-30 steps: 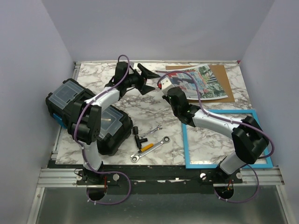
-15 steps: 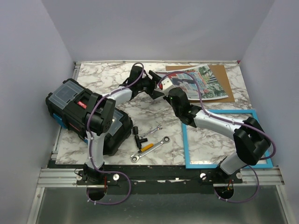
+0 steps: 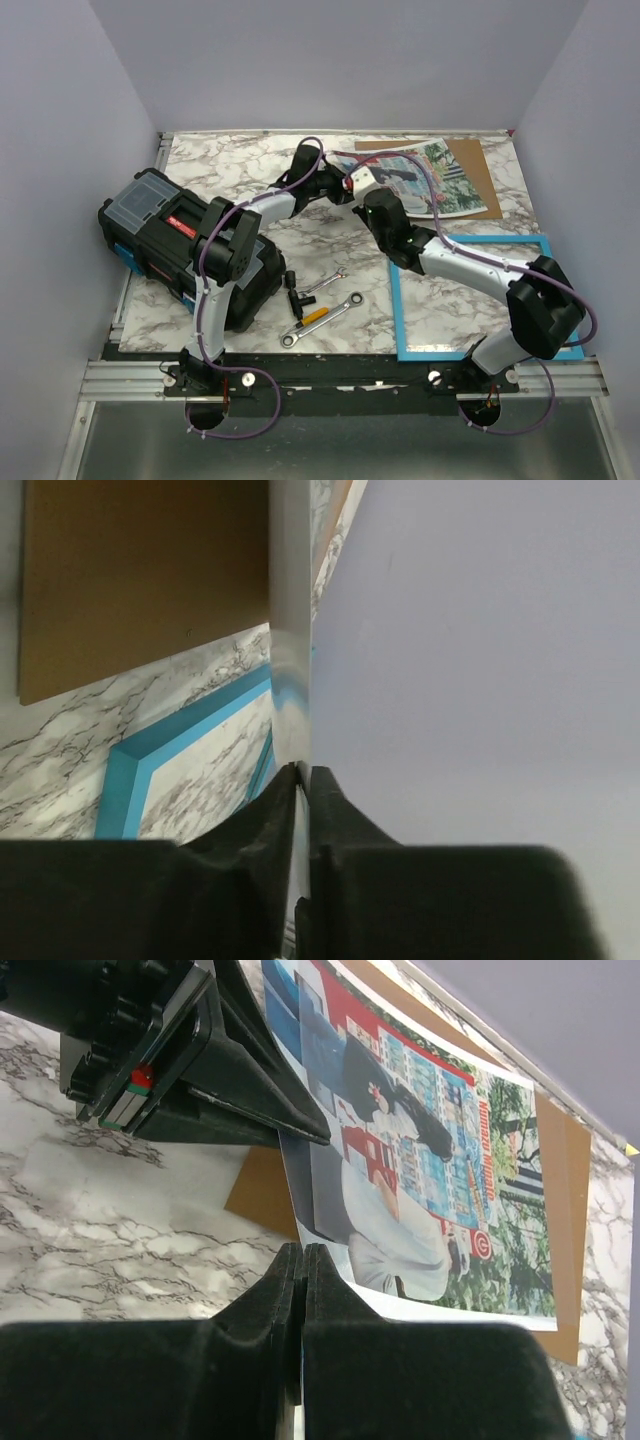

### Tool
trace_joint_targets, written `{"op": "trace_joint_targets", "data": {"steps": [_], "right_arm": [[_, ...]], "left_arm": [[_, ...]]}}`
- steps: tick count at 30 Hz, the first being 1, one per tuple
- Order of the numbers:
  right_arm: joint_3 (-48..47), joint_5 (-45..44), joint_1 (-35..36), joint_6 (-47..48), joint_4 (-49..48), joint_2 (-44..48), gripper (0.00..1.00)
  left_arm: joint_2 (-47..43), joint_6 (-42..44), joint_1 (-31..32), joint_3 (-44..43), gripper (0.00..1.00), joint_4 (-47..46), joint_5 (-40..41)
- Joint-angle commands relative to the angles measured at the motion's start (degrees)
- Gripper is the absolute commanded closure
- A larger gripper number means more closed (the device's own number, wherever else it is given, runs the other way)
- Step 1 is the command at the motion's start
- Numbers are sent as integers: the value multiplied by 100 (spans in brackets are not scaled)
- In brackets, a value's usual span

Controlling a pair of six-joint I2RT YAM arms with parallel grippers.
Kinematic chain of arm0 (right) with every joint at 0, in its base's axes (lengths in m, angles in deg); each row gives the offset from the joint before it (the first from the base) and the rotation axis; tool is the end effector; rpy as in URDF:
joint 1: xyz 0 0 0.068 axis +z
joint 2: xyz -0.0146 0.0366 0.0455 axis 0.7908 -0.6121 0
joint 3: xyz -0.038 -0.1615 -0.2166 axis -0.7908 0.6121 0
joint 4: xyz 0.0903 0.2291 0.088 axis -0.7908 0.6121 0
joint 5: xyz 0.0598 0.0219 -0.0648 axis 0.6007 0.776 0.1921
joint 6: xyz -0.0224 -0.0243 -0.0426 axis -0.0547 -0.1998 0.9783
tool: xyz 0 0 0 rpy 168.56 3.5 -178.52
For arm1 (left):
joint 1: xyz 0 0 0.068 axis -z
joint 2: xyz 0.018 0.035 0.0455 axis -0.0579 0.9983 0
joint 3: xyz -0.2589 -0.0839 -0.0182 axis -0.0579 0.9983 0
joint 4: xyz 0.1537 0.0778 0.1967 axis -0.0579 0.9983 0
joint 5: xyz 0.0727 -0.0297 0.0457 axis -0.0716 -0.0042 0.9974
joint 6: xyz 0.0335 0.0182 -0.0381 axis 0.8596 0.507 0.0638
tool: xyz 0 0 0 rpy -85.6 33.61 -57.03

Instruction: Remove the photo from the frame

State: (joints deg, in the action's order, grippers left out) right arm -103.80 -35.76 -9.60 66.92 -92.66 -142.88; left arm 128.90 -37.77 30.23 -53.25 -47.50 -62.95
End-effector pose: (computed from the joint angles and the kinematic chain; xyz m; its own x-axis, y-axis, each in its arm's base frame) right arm 0.2647 0.2190 0.2519 -0.2376 -0.5404 -0.8071 -0.3128 0.8292 -0.4631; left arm 0.4318 -0.2425 0.1837 -0.8289 -0.4882 0.2732 -0.3954 0.1657 -0.9035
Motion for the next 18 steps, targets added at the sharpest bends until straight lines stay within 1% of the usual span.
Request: {"op": "trace_joint_targets", "data": {"steps": [1, 2, 3, 5, 6, 7, 9, 11, 13, 14, 15, 16, 17, 18], "right_arm": [[-115, 172, -18, -514, 378, 182, 99], [-169, 242, -15, -691, 587, 236, 97], [-130, 297, -18, -832, 660, 332, 91], [64, 354, -12, -1211, 672, 688, 63], [159, 275, -14, -1445, 694, 885, 46], [238, 188, -17, -1833, 869, 1151, 34], [412, 79, -47, -2389, 1081, 1647, 20], [483, 202, -224, -3088, 1448, 2064, 12], [561, 723, -636, -3623, 1763, 2375, 9], [601, 980, -967, -3939, 1915, 2492, 6], [634, 1388, -1384, -4252, 2054, 2547, 1], [645, 1944, -1847, -4602, 2181, 2562, 0], [696, 2737, -2364, -4867, 2200, 2529, 0], [738, 3387, -2740, -5244, 2200, 2434, 0]], "left_arm": [[100, 259, -11, -180, 98, -108, -30], [109, 303, -11, -193, 100, -101, -56], [112, 333, -12, -203, 100, -99, -89], [111, 426, -11, -226, 100, -81, -129], [88, 471, -12, -228, 100, -45, -136], [49, 535, -11, -212, 100, -17, -145], [-40, 665, -16, -184, 100, 35, -148], [-121, 813, -18, -175, 100, 139, -131], [-179, 828, -19, -117, 100, 108, -176], [-181, 781, -26, -81, 100, 51, -209], [-190, 738, -28, -54, 100, -35, -250], [-181, 694, -29, -21, 100, -102, -289], [-174, 657, -23, -5, 100, -160, -326], [-168, 613, -23, 28, 100, -230, -358]]}}
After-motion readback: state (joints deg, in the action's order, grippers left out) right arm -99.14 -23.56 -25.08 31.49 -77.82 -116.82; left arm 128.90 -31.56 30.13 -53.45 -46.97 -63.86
